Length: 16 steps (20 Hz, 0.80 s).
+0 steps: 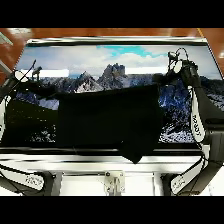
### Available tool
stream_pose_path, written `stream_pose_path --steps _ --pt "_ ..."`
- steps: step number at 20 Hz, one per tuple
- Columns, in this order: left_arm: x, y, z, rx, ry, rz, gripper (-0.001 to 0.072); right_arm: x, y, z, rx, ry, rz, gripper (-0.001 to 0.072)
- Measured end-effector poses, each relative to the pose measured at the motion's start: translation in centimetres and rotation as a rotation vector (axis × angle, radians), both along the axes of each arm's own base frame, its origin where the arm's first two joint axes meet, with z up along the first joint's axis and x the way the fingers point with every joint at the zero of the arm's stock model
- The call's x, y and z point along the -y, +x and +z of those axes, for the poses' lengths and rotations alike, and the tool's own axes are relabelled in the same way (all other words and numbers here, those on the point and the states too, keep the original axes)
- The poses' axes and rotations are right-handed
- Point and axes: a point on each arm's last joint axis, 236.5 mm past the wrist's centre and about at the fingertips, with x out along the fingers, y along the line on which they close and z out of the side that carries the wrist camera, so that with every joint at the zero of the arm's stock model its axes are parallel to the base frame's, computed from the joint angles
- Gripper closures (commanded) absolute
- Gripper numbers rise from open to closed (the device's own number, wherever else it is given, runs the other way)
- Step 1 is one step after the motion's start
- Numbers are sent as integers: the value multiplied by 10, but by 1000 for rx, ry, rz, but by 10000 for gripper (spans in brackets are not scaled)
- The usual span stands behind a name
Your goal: Fold the shirts.
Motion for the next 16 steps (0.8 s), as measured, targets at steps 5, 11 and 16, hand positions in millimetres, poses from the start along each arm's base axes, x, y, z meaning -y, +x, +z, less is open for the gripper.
stream_pose_path --steps 5,11,16 --pt "4 -47 -10 -193 12 -77 662 0 -76 -27 -305 -4 38 658" --pt "7 -64 -23 -307 6 -36 231 -4 -108 -46 -414 23 -15 114" --pt "-6 -74 8 -302 -2 -46 34 20 -120 -2 -376 -62 37 115"
